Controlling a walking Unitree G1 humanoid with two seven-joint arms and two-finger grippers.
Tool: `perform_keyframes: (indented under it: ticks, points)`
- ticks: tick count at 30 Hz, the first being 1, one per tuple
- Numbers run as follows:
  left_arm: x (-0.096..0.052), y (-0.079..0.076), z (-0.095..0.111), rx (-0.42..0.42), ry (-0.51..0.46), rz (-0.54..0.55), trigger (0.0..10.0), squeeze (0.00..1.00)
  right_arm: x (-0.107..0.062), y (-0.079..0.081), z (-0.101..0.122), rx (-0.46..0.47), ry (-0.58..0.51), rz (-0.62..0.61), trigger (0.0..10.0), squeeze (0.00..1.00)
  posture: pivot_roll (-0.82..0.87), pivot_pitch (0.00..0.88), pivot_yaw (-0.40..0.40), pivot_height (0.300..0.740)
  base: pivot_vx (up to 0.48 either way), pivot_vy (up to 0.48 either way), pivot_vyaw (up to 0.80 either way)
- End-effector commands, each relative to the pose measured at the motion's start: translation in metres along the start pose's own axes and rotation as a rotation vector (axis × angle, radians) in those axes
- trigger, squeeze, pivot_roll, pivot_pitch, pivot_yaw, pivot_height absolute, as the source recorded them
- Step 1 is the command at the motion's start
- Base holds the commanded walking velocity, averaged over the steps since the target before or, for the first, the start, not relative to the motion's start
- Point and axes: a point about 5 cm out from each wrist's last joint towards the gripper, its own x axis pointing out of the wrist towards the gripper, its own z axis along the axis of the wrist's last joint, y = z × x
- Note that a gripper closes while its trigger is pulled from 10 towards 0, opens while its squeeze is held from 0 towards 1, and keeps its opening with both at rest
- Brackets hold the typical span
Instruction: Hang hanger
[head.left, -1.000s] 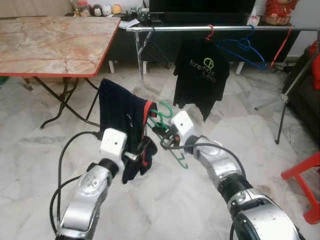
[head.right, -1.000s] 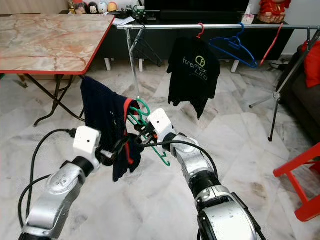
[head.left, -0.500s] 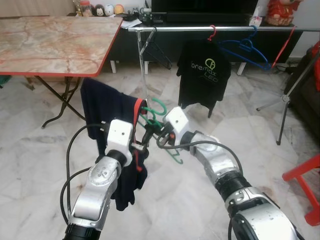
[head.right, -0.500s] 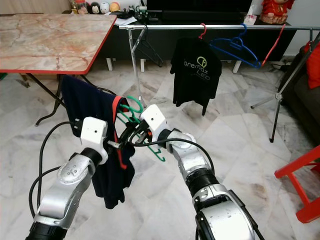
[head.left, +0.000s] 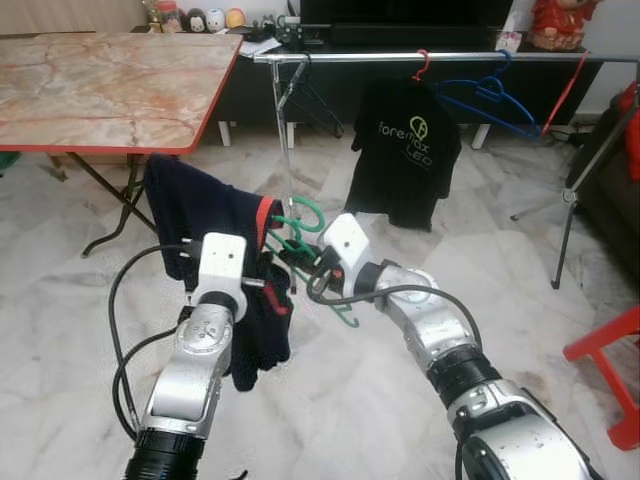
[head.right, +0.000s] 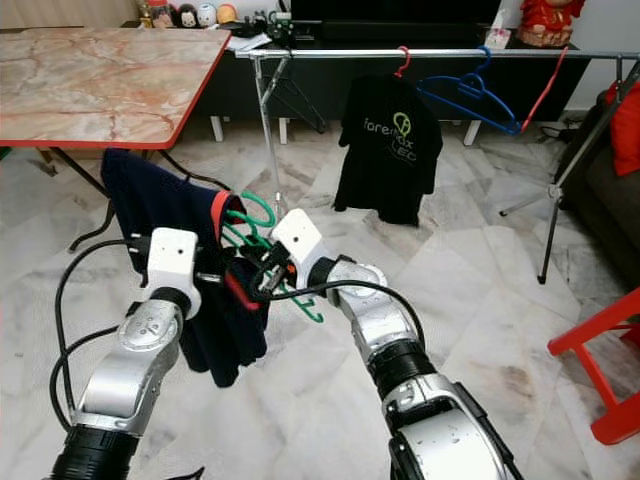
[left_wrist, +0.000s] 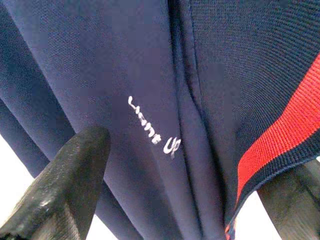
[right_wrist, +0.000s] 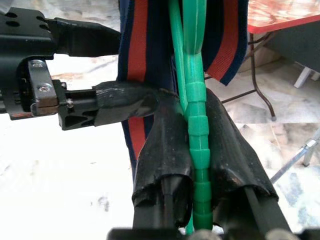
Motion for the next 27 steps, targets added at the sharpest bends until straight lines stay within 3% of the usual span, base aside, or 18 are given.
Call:
perform_keyframes:
  ticks: [1, 10, 11, 19, 27]
  points:
    - [0.0031, -0.0025, 0.0027, 0.013, 0.002, 0.006, 10.0, 0.00, 0.0024, 0.0007, 0.0124, -0.019, -0.049, 0.009, 0.0, 0.00, 0.04, 0.022, -0.007, 0.740, 0.000, 0.000, 0.00]
    - [0.0023, -0.0029, 0.0031, 0.009, -0.007, 0.036, 9.4, 0.00, 0.0016, 0.0015, 0.0119, -0.019, -0.043, 0.013, 0.0, 0.00, 0.04, 0.015, -0.008, 0.740, 0.000, 0.000, 0.00]
    - [0.0018, -0.0021, 0.0034, 0.011, -0.012, 0.040, 0.0, 0.00, 0.0013, 0.0014, 0.0117, -0.019, -0.042, 0.014, 0.0, 0.00, 0.04, 0.015, -0.008, 0.740, 0.000, 0.000, 0.00]
    - [0.0037, 0.0027, 0.0074, 0.017, -0.036, 0.054, 0.0, 0.00, -0.0001, -0.0006, 0.0114, -0.020, -0.037, 0.007, 0.0, 0.00, 0.04, 0.009, -0.006, 0.740, 0.000, 0.000, 0.00]
    - [0.0007, -0.0028, 0.0083, 0.022, -0.047, 0.005, 0.0, 0.00, -0.0019, -0.0019, 0.0042, -0.011, -0.009, -0.011, 0.0, 0.00, 0.05, 0.018, -0.007, 0.740, 0.000, 0.000, 0.00]
